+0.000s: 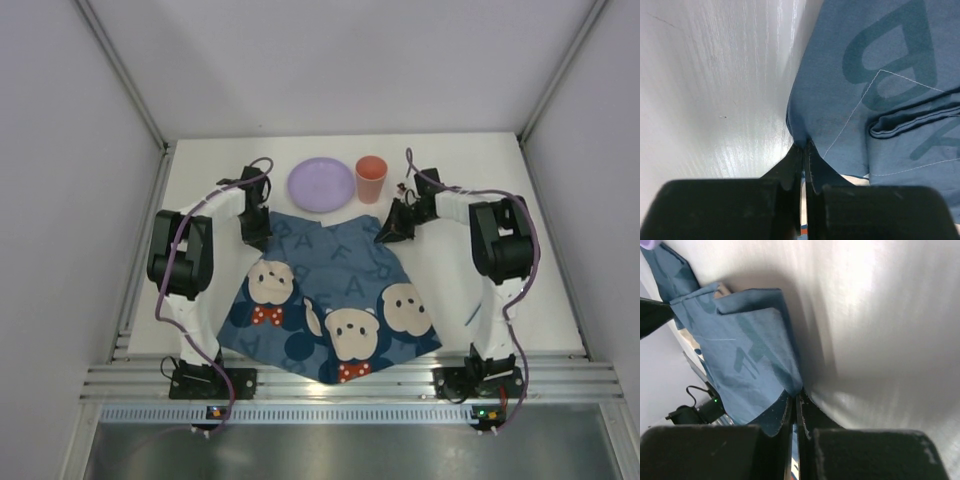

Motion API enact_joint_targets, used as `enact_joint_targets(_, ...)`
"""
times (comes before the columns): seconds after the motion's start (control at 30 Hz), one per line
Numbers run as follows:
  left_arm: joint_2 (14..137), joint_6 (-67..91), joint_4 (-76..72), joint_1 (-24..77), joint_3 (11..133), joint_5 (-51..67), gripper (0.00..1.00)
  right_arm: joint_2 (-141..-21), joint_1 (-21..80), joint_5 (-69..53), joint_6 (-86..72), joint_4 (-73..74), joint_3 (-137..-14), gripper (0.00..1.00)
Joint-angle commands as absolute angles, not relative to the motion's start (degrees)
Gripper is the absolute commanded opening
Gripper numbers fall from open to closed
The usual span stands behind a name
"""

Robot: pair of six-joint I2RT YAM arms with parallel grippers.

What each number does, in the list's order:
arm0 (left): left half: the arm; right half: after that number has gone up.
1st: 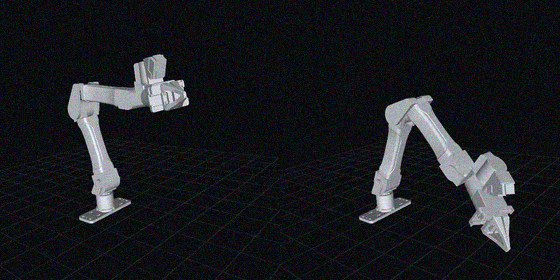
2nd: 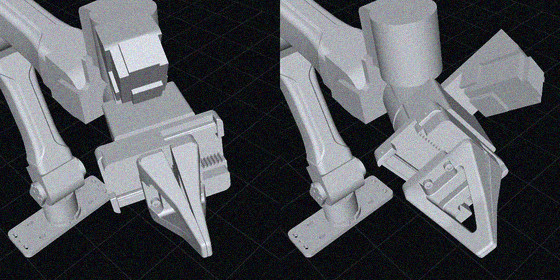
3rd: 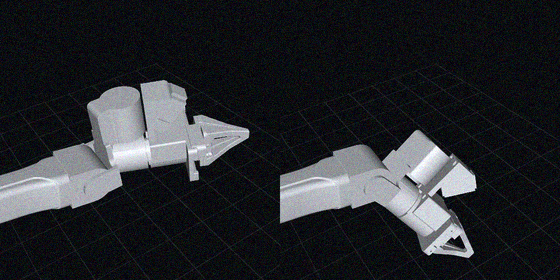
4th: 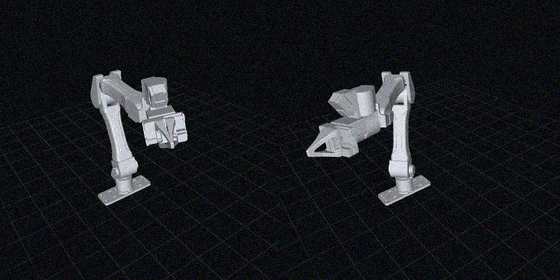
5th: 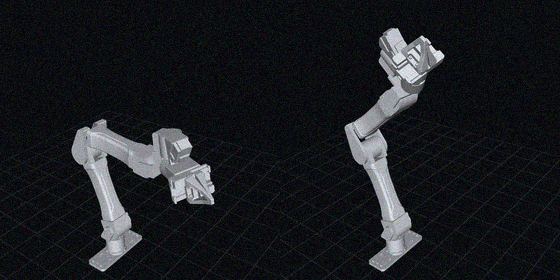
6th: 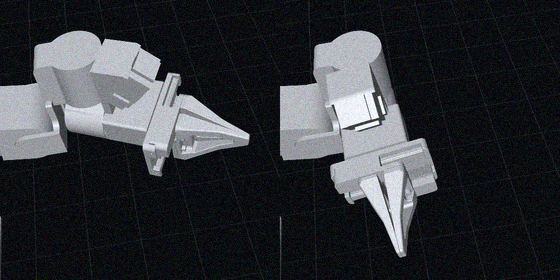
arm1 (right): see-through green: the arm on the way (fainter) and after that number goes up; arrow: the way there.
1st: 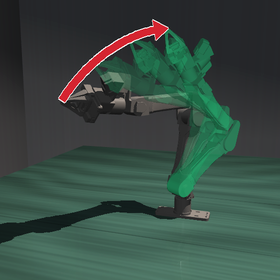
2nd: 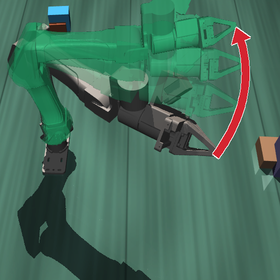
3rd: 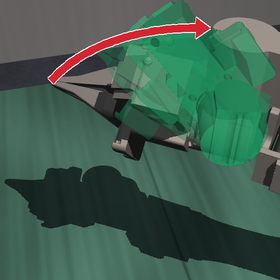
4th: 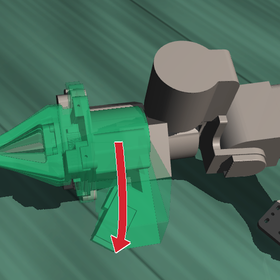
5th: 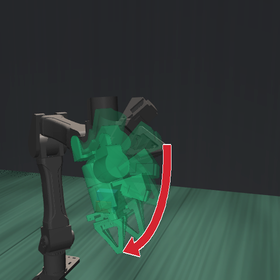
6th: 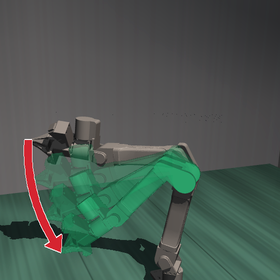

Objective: Set the dinner table for one person

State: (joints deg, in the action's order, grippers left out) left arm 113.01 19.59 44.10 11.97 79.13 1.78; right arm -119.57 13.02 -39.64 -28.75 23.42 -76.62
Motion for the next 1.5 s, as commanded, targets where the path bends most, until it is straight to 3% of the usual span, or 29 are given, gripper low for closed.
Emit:
enact_joint_targets(0.0, 114.44, 19.77, 42.54, 11.51, 77.96, 0.71, 0.0, -113.66, 9.15, -40.78, -25.32, 22.76, -74.45, 0.0)
enact_joint_targets(0.33, 108.29, 19.43, 45.96, 7.3, 76.64, -7.82, 0.0, -105.56, -6.84, -34.45, -20.12, 31.2, -74.18, 0.0)
enact_joint_targets(0.7, 108.63, 20.57, 48.69, 6.59, 81.03, -11.6, 0.0, -105.91, -7.12, -29.19, -21.18, 34.98, -74.79, 0.0)
enact_joint_targets(0.73, 108.89, 20.91, 49.21, 6.59, 81.56, -11.78, 0.0, -105.73, -7.29, -28.57, -21.27, 35.33, -74.97, 0.03)
enact_joint_targets(0.83, 108.55, 22.31, 51.5, 6.5, 83.23, -12.3, 0.02, -105.21, -7.29, -28.56, -21.44, 36.3, -75.67, 0.44)
enact_joint_targets(0.87, 108.02, 22.85, 52.03, 6.59, 83.41, -12.65, 0.09, -104.77, -7.29, -28.65, -21.53, 36.39, -75.85, 0.59)
enact_joint_targets(0.9, 107.32, 23.37, 52.99, 6.59, 83.58, -13.0, 0.21, -103.37, -7.29, -28.65, -21.88, 36.47, -75.94, 0.68)
enact_joint_targets(0.93, 105.4, 24.77, 53.35, 6.59, 83.67, -13.7, 0.44, -102.23, -7.12, -28.83, -22.06, 36.39, -76.02, 0.71)
enact_joint_targets(1.0, 103.02, 26.88, 54.49, 6.59, 83.85, -14.59, 0.58, -97.68, -7.03, -29.0, -23.02, 35.86, -75.59, 0.77)
enact_joint_targets(1.03, 100.4, 27.59, 54.84, 6.59, 83.85, -14.85, 0.71, -95.91, -6.68, -29.26, -23.55, 35.69, -75.5, 0.78)
enact_joint_targets(1.07, 98.98, 28.38, 55.1, 6.59, 83.85, -15.11, 0.75, -94.24, -6.42, -29.62, -24.16, 35.6, -75.24, 0.81)
enact_joint_targets(1.27, 90.45, 32.52, 51.01, 6.85, 81.66, -10.47, 0.8, -80.79, -2.29, -30.15, -27.86, 35.94, -72.16, 0.98)
enact_joint_targets(1.47, 92.45, 32.26, 43.42, 8.26, 82.96, -0.97, 0.8, -70.24, 8.33, -18.48, -24.44, 41.04, -72.07, 1.0)
